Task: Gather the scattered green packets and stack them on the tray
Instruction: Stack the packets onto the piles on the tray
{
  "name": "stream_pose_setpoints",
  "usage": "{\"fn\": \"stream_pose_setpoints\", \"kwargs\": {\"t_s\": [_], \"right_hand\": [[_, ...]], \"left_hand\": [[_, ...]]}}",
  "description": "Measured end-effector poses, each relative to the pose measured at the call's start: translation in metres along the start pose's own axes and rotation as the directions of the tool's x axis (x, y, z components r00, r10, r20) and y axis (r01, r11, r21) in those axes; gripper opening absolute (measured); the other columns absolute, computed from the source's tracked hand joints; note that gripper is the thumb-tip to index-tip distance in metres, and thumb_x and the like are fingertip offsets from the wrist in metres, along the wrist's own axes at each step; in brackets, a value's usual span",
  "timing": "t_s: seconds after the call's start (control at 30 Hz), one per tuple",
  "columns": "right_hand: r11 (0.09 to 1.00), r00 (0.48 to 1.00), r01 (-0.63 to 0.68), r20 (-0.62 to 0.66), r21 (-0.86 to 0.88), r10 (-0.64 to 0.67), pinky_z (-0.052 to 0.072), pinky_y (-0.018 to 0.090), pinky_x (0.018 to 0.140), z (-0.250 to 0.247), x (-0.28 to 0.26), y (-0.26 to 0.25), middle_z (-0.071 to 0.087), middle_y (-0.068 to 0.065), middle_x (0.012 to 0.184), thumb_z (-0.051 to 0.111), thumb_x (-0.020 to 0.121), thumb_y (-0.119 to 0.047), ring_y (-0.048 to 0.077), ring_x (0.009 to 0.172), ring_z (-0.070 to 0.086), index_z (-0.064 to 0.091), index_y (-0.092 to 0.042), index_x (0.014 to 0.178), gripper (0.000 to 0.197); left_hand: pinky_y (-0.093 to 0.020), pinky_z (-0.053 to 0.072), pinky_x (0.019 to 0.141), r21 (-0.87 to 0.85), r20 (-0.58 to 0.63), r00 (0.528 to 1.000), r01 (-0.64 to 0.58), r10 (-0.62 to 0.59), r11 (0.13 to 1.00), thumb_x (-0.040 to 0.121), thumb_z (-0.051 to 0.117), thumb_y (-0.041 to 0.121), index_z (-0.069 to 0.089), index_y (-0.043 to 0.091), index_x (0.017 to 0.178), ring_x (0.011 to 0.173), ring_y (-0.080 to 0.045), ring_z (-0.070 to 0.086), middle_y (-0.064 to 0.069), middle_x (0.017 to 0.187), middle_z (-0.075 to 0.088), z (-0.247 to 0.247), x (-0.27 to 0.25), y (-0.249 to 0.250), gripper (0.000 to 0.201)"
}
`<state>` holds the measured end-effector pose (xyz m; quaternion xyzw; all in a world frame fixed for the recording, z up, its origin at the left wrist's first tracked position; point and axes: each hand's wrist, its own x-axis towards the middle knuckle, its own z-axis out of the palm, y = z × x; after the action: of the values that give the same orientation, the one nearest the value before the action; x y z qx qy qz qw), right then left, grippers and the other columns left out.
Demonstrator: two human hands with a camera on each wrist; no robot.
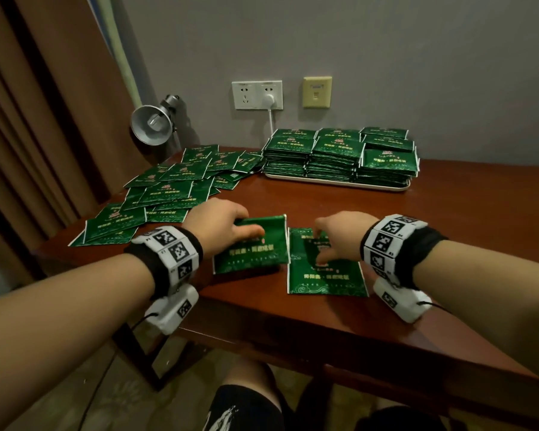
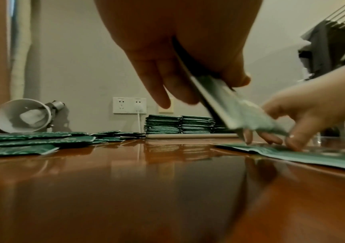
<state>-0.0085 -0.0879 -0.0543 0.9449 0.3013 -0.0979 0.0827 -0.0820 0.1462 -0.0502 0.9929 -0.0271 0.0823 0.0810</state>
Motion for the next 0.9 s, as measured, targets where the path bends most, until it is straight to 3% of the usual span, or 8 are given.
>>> {"fn": "stream_pose_setpoints", "kwargs": {"t_s": [0.07, 0.17, 0.27, 0.37, 0.53, 0.6, 0.73, 0.9], "right_hand": [[1.000, 1.000, 0.005, 0.014, 0.000, -0.005, 0.052, 0.035, 0.079, 0.005, 0.000, 0.003, 0.053, -0.001, 0.112, 0.066, 0.073, -0.070, 0.021, 0.102, 0.056, 0.046, -0.024, 0.132, 0.077], [0.996, 0.997, 0.007, 0.077, 0.090, -0.014, 0.042, 0.044, 0.105, 0.012, -0.002, 0.006, 0.036, 0.001, 0.149, 0.069, 0.059, -0.078, 0.025, 0.132, 0.041, 0.022, -0.022, 0.150, 0.116], [0.997, 0.988, 0.014, 0.154, 0.071, -0.025, 0.032, 0.044, 0.114, 0.015, -0.003, 0.004, 0.024, 0.002, 0.158, 0.074, 0.058, -0.073, 0.025, 0.142, 0.031, 0.007, -0.020, 0.155, 0.129], [0.999, 0.992, 0.015, 0.128, -0.036, -0.010, 0.043, 0.044, 0.103, 0.010, -0.001, 0.002, 0.040, 0.002, 0.142, 0.072, 0.056, -0.078, 0.025, 0.128, 0.042, 0.024, -0.018, 0.150, 0.121], [0.986, 0.994, 0.107, 0.046, -0.125, -0.102, 0.049, 0.031, 0.066, 0.000, -0.001, -0.006, 0.059, -0.005, 0.096, 0.071, 0.066, -0.071, 0.017, 0.085, 0.057, 0.051, -0.020, 0.119, 0.077], [0.987, 0.993, 0.116, -0.009, -0.115, -0.118, 0.050, 0.030, 0.063, -0.007, -0.002, -0.006, 0.061, -0.008, 0.089, 0.069, 0.072, -0.067, 0.015, 0.079, 0.059, 0.057, -0.022, 0.109, 0.059], [0.994, 0.996, 0.074, -0.058, 0.082, -0.069, 0.051, 0.032, 0.069, -0.018, 0.002, 0.003, 0.064, -0.009, 0.099, 0.071, 0.073, -0.063, 0.014, 0.084, 0.059, 0.059, -0.021, 0.110, 0.057], [0.999, 0.997, -0.036, -0.071, 0.029, 0.038, 0.054, 0.037, 0.078, -0.014, 0.004, 0.014, 0.057, -0.002, 0.118, 0.069, 0.068, -0.071, 0.019, 0.094, 0.058, 0.044, -0.022, 0.126, 0.081]], "left_hand": [[-0.033, 0.049, 0.058, -0.038, -0.057, 0.998, 0.009, -0.012, 0.999, 0.089, 0.051, 0.060, 0.058, 0.022, 0.065, 0.061, -0.016, 0.057, 0.001, 0.062, 0.059, 0.000, 0.008, -0.006, 0.045], [-0.032, 0.047, 0.059, 0.009, -0.058, 0.997, 0.043, -0.043, 0.999, 0.093, 0.046, 0.057, 0.058, 0.022, 0.071, 0.065, -0.017, 0.057, 0.002, 0.066, 0.059, 0.008, 0.018, -0.012, 0.043], [-0.035, 0.052, 0.073, 0.117, 0.080, 0.990, 0.106, -0.115, 0.988, 0.091, 0.048, 0.060, 0.059, 0.026, 0.098, 0.084, -0.018, 0.060, 0.003, 0.093, 0.065, 0.023, 0.024, -0.015, 0.036], [-0.043, 0.048, 0.094, 0.167, 0.150, 0.981, 0.097, -0.123, 0.981, 0.089, 0.050, 0.062, 0.045, 0.023, 0.133, 0.114, -0.024, 0.053, -0.003, 0.125, 0.055, 0.028, 0.027, -0.014, 0.059], [-0.042, 0.046, 0.100, 0.186, 0.310, 0.948, 0.016, -0.074, 0.982, 0.078, 0.055, 0.073, 0.036, 0.024, 0.142, 0.121, -0.022, 0.047, -0.003, 0.133, 0.048, 0.025, 0.022, -0.007, 0.082], [-0.042, 0.045, 0.101, 0.187, 0.393, 0.915, 0.022, -0.096, 0.982, 0.073, 0.063, 0.071, 0.029, 0.024, 0.146, 0.125, -0.023, 0.045, -0.003, 0.136, 0.045, 0.027, 0.019, -0.004, 0.093], [-0.040, 0.042, 0.104, 0.127, 0.396, 0.915, 0.032, -0.081, 0.991, 0.074, 0.074, 0.055, 0.027, 0.024, 0.148, 0.129, -0.024, 0.042, -0.004, 0.139, 0.042, 0.028, 0.018, 0.001, 0.093], [-0.037, 0.041, 0.105, 0.038, 0.385, 0.923, 0.002, -0.017, 0.999, 0.075, 0.078, 0.043, 0.031, 0.024, 0.146, 0.126, -0.020, 0.043, -0.001, 0.137, 0.044, 0.028, 0.017, 0.005, 0.087]]}}
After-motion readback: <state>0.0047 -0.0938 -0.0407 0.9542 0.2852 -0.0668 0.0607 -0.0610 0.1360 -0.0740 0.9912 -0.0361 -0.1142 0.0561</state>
